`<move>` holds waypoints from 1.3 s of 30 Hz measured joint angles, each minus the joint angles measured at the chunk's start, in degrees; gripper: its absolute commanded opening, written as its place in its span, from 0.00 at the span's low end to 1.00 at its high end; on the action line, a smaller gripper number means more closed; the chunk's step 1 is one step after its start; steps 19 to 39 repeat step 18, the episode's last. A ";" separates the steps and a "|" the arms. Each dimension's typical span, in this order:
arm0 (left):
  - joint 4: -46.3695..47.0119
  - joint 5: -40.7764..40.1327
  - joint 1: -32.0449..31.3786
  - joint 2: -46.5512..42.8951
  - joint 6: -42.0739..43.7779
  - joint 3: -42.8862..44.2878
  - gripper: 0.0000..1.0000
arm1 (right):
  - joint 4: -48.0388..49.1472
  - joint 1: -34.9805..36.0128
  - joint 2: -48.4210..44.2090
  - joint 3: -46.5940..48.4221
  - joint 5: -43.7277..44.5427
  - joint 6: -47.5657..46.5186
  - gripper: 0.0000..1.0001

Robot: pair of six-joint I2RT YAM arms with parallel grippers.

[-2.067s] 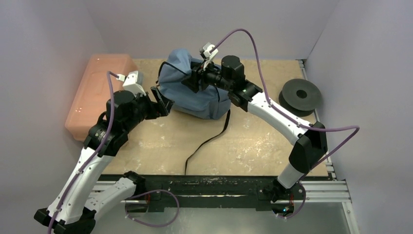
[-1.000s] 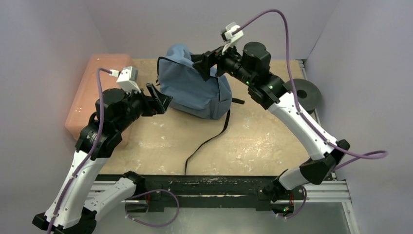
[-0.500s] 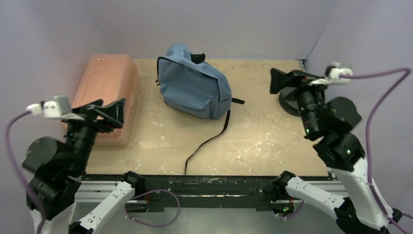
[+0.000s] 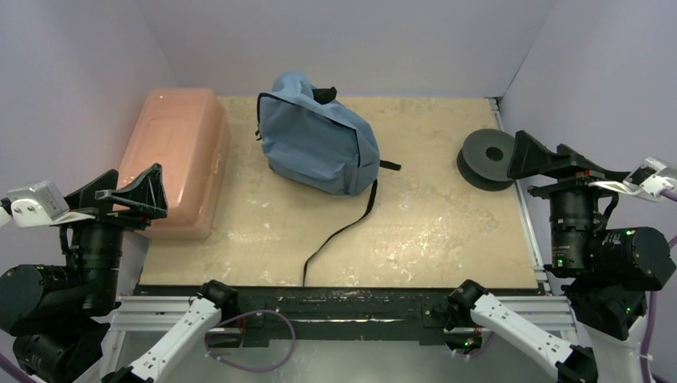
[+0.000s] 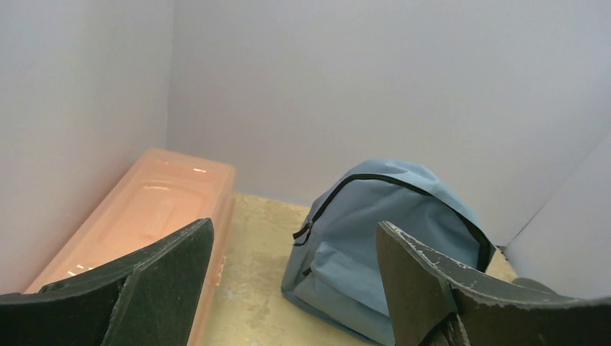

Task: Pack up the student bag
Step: Reset both arms

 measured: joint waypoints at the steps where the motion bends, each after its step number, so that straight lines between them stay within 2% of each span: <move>1: 0.00 -0.35 0.00 0.00 0.28 0.07 0.82 | -0.09 0.00 0.00 0.00 -0.02 -0.17 0.99; 18: 0.26 -2.12 0.00 0.76 5.68 1.09 0.84 | 3.26 0.00 -2.10 -2.75 -0.59 -1.18 0.99; 39: 0.26 -2.12 0.00 0.76 5.68 1.09 0.84 | 3.26 0.00 -2.10 -2.75 -0.59 -1.18 0.99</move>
